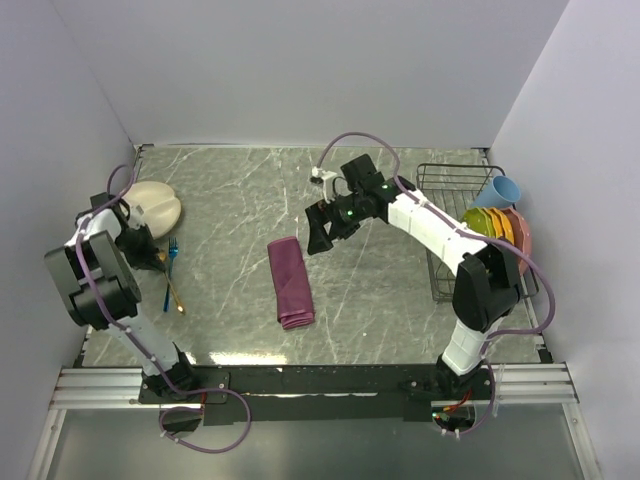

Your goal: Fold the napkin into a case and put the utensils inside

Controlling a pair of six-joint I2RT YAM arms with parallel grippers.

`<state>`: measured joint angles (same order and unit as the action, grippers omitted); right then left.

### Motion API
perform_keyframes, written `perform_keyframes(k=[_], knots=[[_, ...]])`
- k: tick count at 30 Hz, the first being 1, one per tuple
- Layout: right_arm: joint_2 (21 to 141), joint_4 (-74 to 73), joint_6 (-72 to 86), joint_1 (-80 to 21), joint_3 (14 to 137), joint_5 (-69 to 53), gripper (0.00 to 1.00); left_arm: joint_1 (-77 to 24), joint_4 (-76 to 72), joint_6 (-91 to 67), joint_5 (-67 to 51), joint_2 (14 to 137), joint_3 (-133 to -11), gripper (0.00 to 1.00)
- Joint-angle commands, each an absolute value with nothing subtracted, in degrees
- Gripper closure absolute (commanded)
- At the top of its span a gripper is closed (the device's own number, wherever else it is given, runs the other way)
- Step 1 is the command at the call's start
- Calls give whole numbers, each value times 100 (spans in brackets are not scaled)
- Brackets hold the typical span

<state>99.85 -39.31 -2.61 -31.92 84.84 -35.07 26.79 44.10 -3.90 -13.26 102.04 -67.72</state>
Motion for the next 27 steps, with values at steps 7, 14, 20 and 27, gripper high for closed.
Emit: perform_keyframes(k=[7,14,20,27], knots=[[9413,-4052,254,-2936,9685,-4157,0,2532,5238,580,-4500,7851,-8129,99],[9431,-3254,1053,-2936,10230,-5123,2,1487,2519,-1961,-6424,6944,-7720,99],[9106,-2078,2231,-3032,9985,-5668,8,265,-1901,-5143,-6749,6548,-6419,99],[8807,-1081,3111,-3269,9431,-5924,18,-447,-4192,-6828,-6680,6688,-5924,99]])
